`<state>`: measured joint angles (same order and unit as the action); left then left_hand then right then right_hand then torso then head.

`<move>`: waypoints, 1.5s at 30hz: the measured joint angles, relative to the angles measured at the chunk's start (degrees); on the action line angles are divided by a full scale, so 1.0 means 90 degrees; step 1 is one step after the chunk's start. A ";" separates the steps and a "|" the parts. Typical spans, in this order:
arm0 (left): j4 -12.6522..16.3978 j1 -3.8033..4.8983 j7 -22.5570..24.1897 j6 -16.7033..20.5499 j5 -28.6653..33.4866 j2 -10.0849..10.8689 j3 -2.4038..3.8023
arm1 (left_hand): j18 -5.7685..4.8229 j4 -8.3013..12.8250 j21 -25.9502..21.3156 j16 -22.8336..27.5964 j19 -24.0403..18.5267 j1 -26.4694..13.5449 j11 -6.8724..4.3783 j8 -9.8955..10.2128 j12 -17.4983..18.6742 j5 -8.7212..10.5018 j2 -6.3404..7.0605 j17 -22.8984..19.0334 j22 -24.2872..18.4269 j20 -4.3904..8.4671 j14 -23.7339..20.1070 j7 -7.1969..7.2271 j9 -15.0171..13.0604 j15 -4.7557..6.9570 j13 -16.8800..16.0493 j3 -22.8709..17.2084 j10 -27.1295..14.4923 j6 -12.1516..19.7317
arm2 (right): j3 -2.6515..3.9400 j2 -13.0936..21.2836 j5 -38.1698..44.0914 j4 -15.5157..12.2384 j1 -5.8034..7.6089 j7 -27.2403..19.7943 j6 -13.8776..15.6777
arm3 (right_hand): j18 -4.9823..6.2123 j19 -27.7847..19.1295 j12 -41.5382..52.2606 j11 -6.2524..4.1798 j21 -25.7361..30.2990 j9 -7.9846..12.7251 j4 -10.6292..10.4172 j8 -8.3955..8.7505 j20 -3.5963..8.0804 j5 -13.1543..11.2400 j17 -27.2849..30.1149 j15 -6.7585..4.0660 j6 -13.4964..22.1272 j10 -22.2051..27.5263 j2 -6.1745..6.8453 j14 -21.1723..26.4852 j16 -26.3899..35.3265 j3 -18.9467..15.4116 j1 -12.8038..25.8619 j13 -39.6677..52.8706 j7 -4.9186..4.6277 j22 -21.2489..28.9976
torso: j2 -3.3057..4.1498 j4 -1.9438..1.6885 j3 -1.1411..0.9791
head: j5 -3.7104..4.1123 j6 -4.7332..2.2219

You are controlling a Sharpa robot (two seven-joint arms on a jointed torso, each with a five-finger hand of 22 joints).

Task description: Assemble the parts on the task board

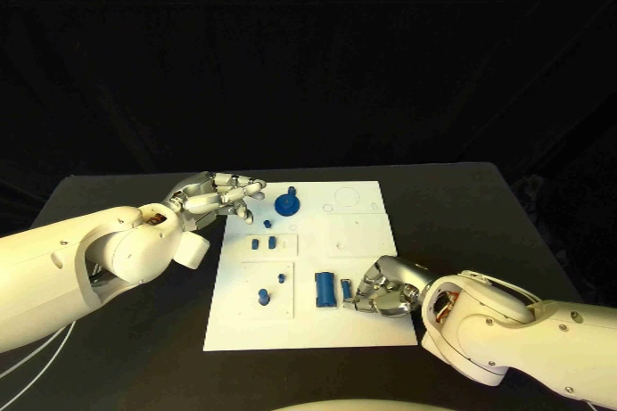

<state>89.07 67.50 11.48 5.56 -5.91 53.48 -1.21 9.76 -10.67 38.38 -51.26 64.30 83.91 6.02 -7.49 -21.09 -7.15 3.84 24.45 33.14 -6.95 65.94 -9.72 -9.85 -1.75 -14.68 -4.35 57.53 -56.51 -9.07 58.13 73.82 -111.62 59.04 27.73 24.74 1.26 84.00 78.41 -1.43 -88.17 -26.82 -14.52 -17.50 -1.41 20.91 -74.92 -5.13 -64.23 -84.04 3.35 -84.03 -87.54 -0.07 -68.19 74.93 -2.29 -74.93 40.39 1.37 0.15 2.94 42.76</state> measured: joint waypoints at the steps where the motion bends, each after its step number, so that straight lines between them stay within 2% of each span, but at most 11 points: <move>1: 0.0000 0.0000 0.0000 0.0000 0.0000 0.0000 0.0000 | 0.0000 0.0000 0.0000 0.0000 0.0000 0.0000 0.0000 0.0000 0.0000 0.0000 0.0000 0.0000 0.0000 0.0000 0.0000 0.0000 0.0000 0.0000 0.0000 0.0000 0.0000 0.0000 | 0.0000 -0.0010 0.0005 0.0013 -0.0002 -0.0003 -0.0012 | 0.0000 0.0000 0.0000 0.0000 0.0000 -0.0005 0.0000 0.0000 0.0000 0.0000 0.0000 0.0000 0.0000 0.0000 0.0000 0.0000 0.0000 0.0000 0.0000 0.0000 0.0000 0.0000 | 0.0000 0.0000 0.0001 | -0.0002 0.0002; 14: -0.0001 0.0000 -0.0001 0.0000 0.0000 0.0001 -0.0002 | 0.0001 -0.0019 -0.0026 0.0000 0.0000 0.0000 0.0000 0.0000 0.0000 0.0000 0.0000 -0.0006 -0.0008 0.0000 0.0000 0.0000 0.0000 0.0000 0.0000 0.0019 0.0000 0.0000 | 0.0001 -0.0095 0.0080 0.0166 -0.0014 -0.0011 -0.0035 | 0.0000 0.0000 0.0040 0.0000 0.0000 -0.0015 0.0017 -0.0024 0.0000 -0.0022 0.0001 0.0000 0.0000 0.0000 -0.0094 0.0000 0.0000 -0.0017 -0.0094 0.0002 0.0000 0.0001 | 0.0001 0.0001 -0.0003 | -0.0010 0.0018; 31: -0.0003 0.0000 -0.0001 0.0000 0.0000 0.0001 0.0000 | 0.0001 -0.0019 -0.0026 0.0000 0.0000 0.0000 0.0000 0.0000 0.0000 0.0000 0.0000 -0.0006 -0.0008 0.0000 0.0000 0.0000 -0.0001 0.0000 0.0000 0.0019 0.0000 0.0000 | 0.0003 0.0013 0.0035 0.0143 0.0013 -0.0148 0.0109 | 0.0000 -0.0023 -0.0063 0.0000 0.0115 -0.0008 0.0015 -0.0024 0.0023 -0.0022 0.0001 0.0000 0.0080 0.0000 -0.0092 0.0000 0.0042 -0.0107 -0.0091 0.0003 -0.0026 0.0002 | -0.0004 0.0006 0.0001 | -0.0018 -0.0013; 34: -0.0011 0.0000 0.0000 0.0001 0.0000 0.0002 0.0000 | 0.0001 -0.0001 -0.0026 0.0000 0.0000 0.0024 0.0000 0.0000 0.0000 0.0000 -0.0024 -0.0006 -0.0007 0.0000 -0.0022 0.0000 0.0002 -0.0022 0.0000 0.0038 0.0000 0.0000 | 0.0002 0.0073 -0.0281 0.0209 0.0154 -0.0518 0.0162 | 0.0000 -0.0021 -0.0663 0.0095 0.0932 0.0083 0.0094 0.0184 0.0021 -0.0021 0.0001 0.0054 0.0421 0.0320 -0.0090 0.0000 0.0319 -0.0186 -0.0328 0.0012 -0.0165 0.0002 | -0.0011 0.0007 0.0005 | -0.0021 -0.0034; 35: -0.0015 0.0000 0.0003 0.0004 0.0002 0.0002 0.0000 | 0.0001 -0.0001 -0.0026 0.0000 0.0000 0.0024 0.0000 0.0000 0.0000 0.0000 -0.0024 -0.0006 -0.0007 0.0000 -0.0022 -0.0002 0.0005 -0.0022 0.0000 0.0038 0.0000 0.0002 | 0.0004 0.0080 -0.0432 0.0259 0.0216 -0.0680 0.0174 | 0.0060 -0.0003 -0.0851 0.0128 0.1163 0.0111 0.0112 0.0238 0.0002 -0.0021 0.0001 0.0084 0.0497 0.0429 -0.0090 0.0014 0.0393 -0.0204 -0.0382 0.0019 -0.0198 0.0002 | -0.0014 0.0010 0.0009 | -0.0020 -0.0045; 36: -0.0024 -0.0001 0.0009 0.0009 0.0007 0.0001 0.0000 | 0.0000 -0.0005 -0.0026 0.0000 0.0000 0.0024 0.0000 0.0000 0.0000 0.0000 -0.0024 -0.0006 -0.0007 0.0000 -0.0022 -0.0019 0.0005 -0.0022 0.0000 0.0042 0.0000 0.0019 | 0.0008 0.0083 -0.0662 0.0342 0.0297 -0.0919 0.0186 | 0.0170 0.0009 -0.1225 0.0172 0.1582 0.0143 0.0135 0.0304 -0.0037 -0.0063 0.0002 0.0120 0.0555 0.0644 -0.0104 0.0001 0.0570 -0.0224 -0.0475 -0.0035 -0.0258 0.0002 | -0.0016 0.0010 0.0010 | -0.0018 -0.0056; 38: -0.0043 -0.0001 0.0025 0.0025 0.0022 -0.0012 -0.0002 | 0.0000 -0.0027 -0.0026 0.0000 0.0000 0.0024 0.0000 0.0000 0.0000 0.0000 -0.0024 -0.0014 -0.0008 0.0000 -0.0022 -0.0023 0.0005 -0.0022 0.0000 0.0064 0.0000 0.0023 | 0.0009 0.0076 -0.1085 0.0518 0.0427 -0.1328 0.0188 | 0.0419 -0.0265 -0.2321 0.0259 0.2874 0.0203 0.0234 0.0418 -0.0137 -0.0248 0.0278 0.0202 0.0693 0.1292 -0.0151 0.0010 0.1197 -0.0230 -0.0713 -0.0623 -0.0348 0.0003 | -0.0027 0.0014 0.0021 | -0.0010 -0.0099; 40: -0.0071 -0.0010 0.0055 0.0062 0.0051 -0.0036 -0.0002 | 0.0000 -0.0040 -0.0087 0.0011 -0.0006 0.0024 0.0029 0.0000 0.0000 0.0000 -0.0024 -0.0044 -0.0037 -0.0006 -0.0116 -0.0023 0.0011 -0.0029 0.0000 0.0096 -0.0028 0.0023 | 0.0007 0.0026 -0.1680 0.0815 0.0599 -0.1851 0.0170 | 0.0631 -0.0656 -0.3348 0.0315 0.4137 0.0246 0.0363 0.0495 -0.0199 -0.0420 0.0946 0.0279 0.0770 0.1889 -0.0192 0.0174 0.1936 -0.0218 -0.0982 -0.1296 -0.0405 0.0003 | -0.0048 0.0014 0.0036 | 0.0004 -0.0145; 42: -0.0103 -0.0043 0.0097 0.0115 0.0089 -0.0059 -0.0001 | 0.0000 -0.0054 -0.0253 0.0231 -0.0159 0.0032 0.0035 -0.0030 0.0000 0.0000 -0.0032 -0.0148 -0.0116 -0.0037 -0.0304 -0.0023 0.0016 -0.0050 0.0027 0.0144 -0.0106 0.0023 | 0.0008 -0.0058 -0.2226 0.1120 0.0743 -0.2290 0.0140 | 0.0879 -0.1296 -0.4346 0.0392 0.5889 0.0297 0.0451 0.0581 -0.0271 -0.0678 0.2128 0.0350 0.0862 0.2513 -0.0261 0.0720 0.3207 -0.0148 -0.1223 -0.1978 -0.0496 0.0460 | -0.0079 0.0014 0.0054 | 0.0013 -0.0199; 43: -0.0118 -0.0061 0.0113 0.0138 0.0104 -0.0068 0.0000 | 0.0000 -0.0059 -0.0298 0.0292 -0.0199 0.0047 0.0044 -0.0034 0.0000 0.0000 -0.0047 -0.0179 -0.0141 -0.0046 -0.0343 -0.0023 0.0016 -0.0059 0.0035 0.0148 -0.0114 0.0023 | 0.0008 -0.0094 -0.2421 0.1230 0.0790 -0.2436 0.0125 | 0.0909 -0.1421 -0.4498 0.0417 0.6191 0.0310 0.0468 0.0602 -0.0289 -0.0741 0.2436 0.0373 0.0898 0.2598 -0.0275 0.0878 0.3558 -0.0131 -0.1273 -0.2094 -0.0506 0.0582 | -0.0090 0.0014 0.0060 | 0.0016 -0.0220; 45: -0.0184 -0.0114 0.0165 0.0217 0.0156 -0.0109 0.0000 | 0.0001 -0.0081 -0.0550 0.0660 -0.0372 0.0110 0.0046 -0.0042 0.0040 0.0000 -0.0094 -0.0356 -0.0286 -0.0092 -0.0489 -0.0038 0.0024 -0.0097 0.0098 0.0206 -0.0115 0.0038 | 0.0016 -0.0218 -0.2993 0.1555 0.0902 -0.2844 0.0081 | 0.0943 -0.1890 -0.5202 0.0522 0.7195 0.0398 0.0545 0.0704 -0.0400 -0.0988 0.3485 0.0493 0.1005 0.2899 -0.0347 0.1503 0.4936 -0.0049 -0.1514 -0.2717 -0.0593 0.1118 | -0.0131 0.0013 0.0082 | 0.0021 -0.0280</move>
<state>87.41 66.47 12.97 7.51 -4.51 52.50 -1.21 9.77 -11.40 33.44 -45.32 60.95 84.90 6.43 -7.87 -20.72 -7.15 3.00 21.24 30.57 -7.78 61.54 -10.06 -9.63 -2.62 -13.80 -2.50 56.49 -56.17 -8.92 56.17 46.88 -97.62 67.15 2.13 25.47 9.75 67.00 31.60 3.27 -23.42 -23.24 -9.62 -11.16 -5.01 12.02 -43.55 -0.70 -55.19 -57.94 0.22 -70.50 -43.11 -0.51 -81.82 50.48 -7.63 -64.87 39.21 1.49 0.89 3.13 40.24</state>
